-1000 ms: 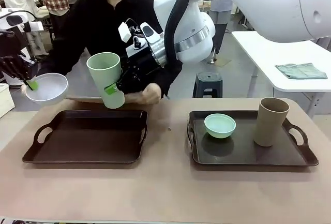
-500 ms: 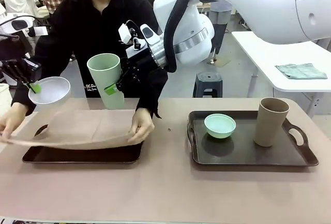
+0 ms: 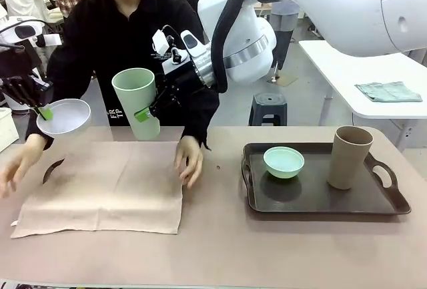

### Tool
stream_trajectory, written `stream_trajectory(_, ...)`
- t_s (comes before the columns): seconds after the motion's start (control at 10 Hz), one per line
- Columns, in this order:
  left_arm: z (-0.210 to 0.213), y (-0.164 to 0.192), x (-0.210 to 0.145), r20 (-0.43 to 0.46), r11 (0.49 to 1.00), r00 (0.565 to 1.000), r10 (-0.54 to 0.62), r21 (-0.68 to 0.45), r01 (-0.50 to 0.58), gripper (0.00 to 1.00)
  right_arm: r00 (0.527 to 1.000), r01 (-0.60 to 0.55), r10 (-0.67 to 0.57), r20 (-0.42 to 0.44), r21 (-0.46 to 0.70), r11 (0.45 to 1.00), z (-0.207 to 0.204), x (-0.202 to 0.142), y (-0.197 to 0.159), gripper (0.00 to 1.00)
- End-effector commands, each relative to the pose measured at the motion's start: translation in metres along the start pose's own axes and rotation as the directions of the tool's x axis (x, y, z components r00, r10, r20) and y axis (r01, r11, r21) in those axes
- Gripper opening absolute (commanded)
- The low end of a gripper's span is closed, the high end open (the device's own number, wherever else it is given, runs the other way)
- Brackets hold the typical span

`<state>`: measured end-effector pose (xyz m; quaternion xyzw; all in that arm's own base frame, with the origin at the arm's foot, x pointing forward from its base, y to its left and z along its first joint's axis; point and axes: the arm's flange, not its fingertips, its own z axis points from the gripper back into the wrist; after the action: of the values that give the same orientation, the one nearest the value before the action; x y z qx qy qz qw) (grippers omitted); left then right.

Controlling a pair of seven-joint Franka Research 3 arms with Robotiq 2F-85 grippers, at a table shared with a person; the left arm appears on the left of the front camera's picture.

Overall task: Set up a tray with a mat and arrange the tableware.
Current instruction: Place the Picnic Bowl and Reusable plastic cup back onto the Handle tray in front of the human's position.

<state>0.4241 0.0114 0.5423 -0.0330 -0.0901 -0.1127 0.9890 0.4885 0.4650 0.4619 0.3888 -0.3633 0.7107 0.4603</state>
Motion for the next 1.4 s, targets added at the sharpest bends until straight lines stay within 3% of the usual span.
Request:
stream_trajectory(0.0,0.0021,0.0007,0.0008,0.011,1.000,1.000,-0.003,0.009,0.002,0.00,1.000,0.000,0.000,0.004,0.003,1.000,-0.0002,0.0011,-0.0003,0.30)
stream_trajectory(1.3,0.0021,0.0007,0.0008,0.011,1.000,1.000,-0.003,0.009,0.002,0.00,1.000,0.000,0.000,0.004,0.003,1.000,-0.0002,0.0011,-0.0003,0.30)
